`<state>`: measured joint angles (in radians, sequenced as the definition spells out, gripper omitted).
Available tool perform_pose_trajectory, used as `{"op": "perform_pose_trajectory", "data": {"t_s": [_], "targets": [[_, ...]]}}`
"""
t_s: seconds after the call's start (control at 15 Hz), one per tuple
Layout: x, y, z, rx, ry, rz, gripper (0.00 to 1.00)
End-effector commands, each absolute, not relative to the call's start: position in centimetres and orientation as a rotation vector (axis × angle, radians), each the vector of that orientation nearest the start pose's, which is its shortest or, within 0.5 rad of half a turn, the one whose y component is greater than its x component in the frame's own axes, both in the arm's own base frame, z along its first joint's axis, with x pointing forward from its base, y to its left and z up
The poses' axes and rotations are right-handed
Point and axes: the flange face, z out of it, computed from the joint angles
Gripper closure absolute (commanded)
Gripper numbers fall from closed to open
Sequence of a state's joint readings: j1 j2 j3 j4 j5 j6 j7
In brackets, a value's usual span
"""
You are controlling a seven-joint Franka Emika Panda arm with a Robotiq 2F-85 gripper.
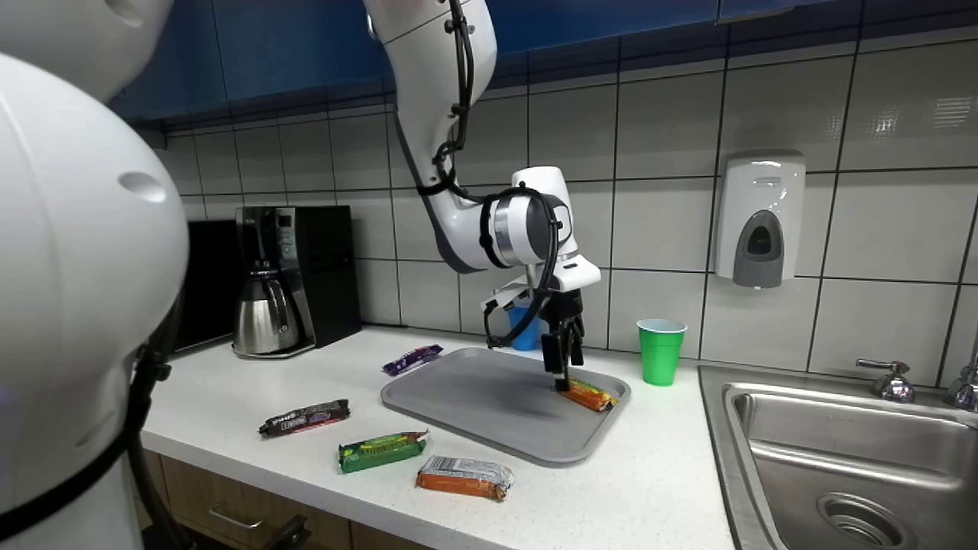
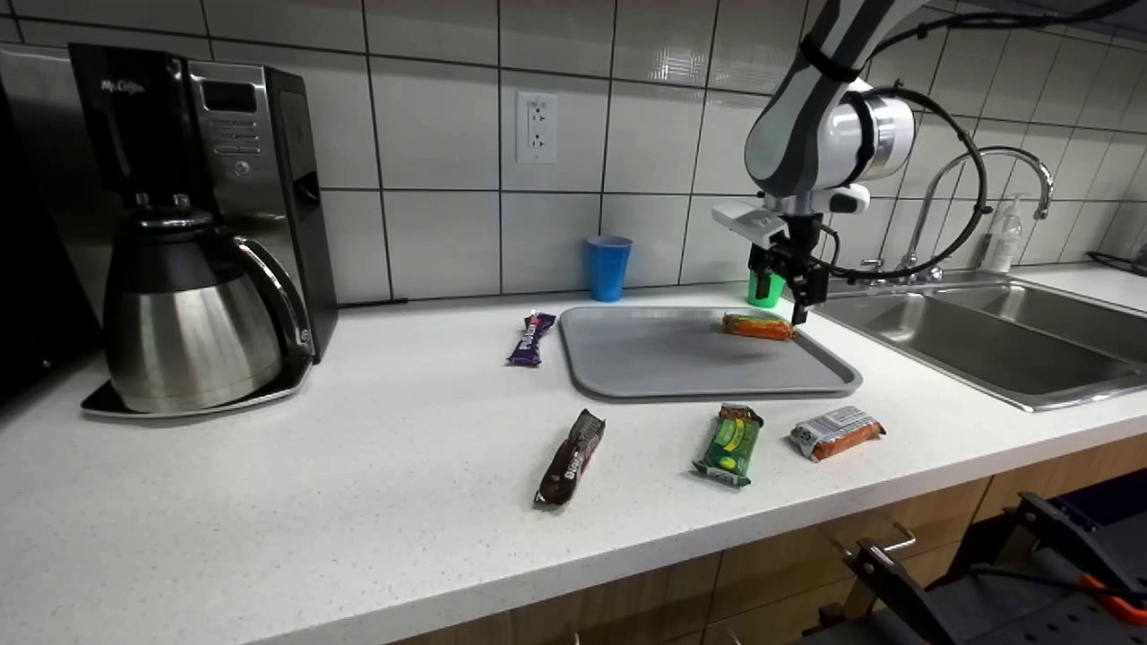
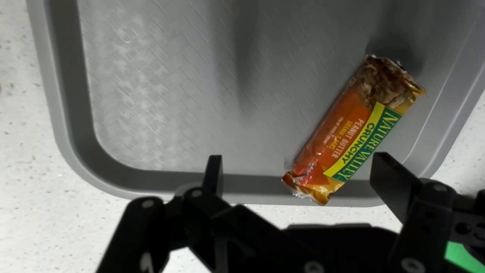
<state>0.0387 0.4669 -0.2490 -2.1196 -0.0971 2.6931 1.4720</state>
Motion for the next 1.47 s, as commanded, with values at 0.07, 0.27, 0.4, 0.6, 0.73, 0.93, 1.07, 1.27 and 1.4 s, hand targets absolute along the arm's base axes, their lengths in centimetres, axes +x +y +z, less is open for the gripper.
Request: {"op": "perform_pose_trajectory", "data": {"t_s": [0.07, 0.27, 0.4, 0.6, 0.73, 0.93, 1.07, 1.27, 1.4], "targets": [[59.6, -13.7, 20.5, -2.200, 2.293, -0.269, 0.00], [60.4, -14.2, 20.1, -2.167, 2.320, -0.261, 0.00], [60.8, -14.3, 19.6, -2.154, 2.338, -0.255, 0.00], [61.4, -14.4, 18.8, -2.146, 2.359, -0.249, 0.00], [61.7, -14.5, 18.4, -2.151, 2.364, -0.249, 0.00], [61.9, -14.7, 17.8, -2.158, 2.373, -0.241, 0.00], [62.0, -14.9, 17.5, -2.165, 2.379, -0.235, 0.00], [62.1, -15.0, 17.0, -2.176, 2.390, -0.217, 0.00], [62.1, -15.0, 16.6, -2.184, 2.395, -0.205, 0.00]]}}
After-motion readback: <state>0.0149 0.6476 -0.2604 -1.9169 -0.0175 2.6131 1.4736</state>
